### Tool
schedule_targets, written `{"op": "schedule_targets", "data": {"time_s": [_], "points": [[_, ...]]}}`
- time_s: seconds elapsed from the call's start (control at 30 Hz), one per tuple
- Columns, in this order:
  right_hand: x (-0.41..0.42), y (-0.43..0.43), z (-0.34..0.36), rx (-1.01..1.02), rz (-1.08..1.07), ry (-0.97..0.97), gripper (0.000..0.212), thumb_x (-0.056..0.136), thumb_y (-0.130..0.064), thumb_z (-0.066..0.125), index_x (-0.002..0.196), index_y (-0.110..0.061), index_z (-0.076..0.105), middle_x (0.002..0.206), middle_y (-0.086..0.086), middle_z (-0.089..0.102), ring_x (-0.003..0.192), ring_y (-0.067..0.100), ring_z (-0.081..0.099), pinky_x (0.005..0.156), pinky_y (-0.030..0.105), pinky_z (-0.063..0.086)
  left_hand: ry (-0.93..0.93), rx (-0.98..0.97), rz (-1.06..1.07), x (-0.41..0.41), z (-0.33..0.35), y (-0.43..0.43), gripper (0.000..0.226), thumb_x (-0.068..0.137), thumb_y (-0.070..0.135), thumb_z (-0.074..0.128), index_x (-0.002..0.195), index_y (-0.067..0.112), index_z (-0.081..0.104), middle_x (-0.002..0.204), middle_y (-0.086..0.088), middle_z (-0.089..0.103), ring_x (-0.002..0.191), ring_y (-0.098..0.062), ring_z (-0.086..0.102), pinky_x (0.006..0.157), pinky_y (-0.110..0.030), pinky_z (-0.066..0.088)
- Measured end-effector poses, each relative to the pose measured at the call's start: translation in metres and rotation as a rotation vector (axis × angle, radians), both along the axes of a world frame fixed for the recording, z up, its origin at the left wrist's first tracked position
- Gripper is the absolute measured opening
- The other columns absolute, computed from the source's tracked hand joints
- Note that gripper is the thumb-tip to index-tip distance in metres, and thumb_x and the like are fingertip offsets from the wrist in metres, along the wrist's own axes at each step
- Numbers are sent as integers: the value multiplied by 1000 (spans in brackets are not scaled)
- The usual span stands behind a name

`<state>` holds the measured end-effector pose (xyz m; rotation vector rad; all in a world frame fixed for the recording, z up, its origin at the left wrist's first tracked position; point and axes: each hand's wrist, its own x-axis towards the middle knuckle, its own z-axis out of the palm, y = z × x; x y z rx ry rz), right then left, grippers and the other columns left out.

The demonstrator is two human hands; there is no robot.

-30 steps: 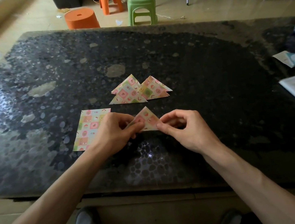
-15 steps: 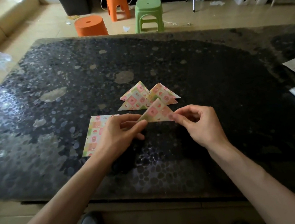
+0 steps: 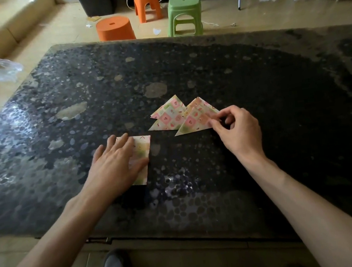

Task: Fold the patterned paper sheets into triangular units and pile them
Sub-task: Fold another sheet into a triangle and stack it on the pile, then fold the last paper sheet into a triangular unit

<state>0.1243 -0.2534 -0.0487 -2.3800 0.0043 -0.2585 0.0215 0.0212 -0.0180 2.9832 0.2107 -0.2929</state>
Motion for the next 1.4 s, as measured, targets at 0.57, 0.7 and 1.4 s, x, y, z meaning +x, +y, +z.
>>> {"op": "schedule_targets", "data": {"time_s": [0.57,0.7,1.4], "points": [[-66,-13,14,-196,429,101,35,95,-44,68,128,-33,66,115,-12,53,113,6,49,92,24,46,-188,-131,-311,-26,-18,-87,75,99,66,26,163,28,17,171,6,13,158,-18,-7,129,-46,4],[-82,-20,13,-328,462,52,45,100,-51,58,140,-30,60,128,-10,51,122,9,44,101,32,47,-253,-294,-383,-25,-21,-92,71,108,45,38,164,31,-3,170,6,16,158,-11,-4,130,-38,4],[-89,-4,7,-215,439,72,49,88,-61,70,135,-47,64,148,-11,47,141,16,25,109,39,27,-343,-463,-159,-7,-8,-60,73,89,50,70,154,37,39,138,10,56,116,-7,60,94,-28,51]]}}
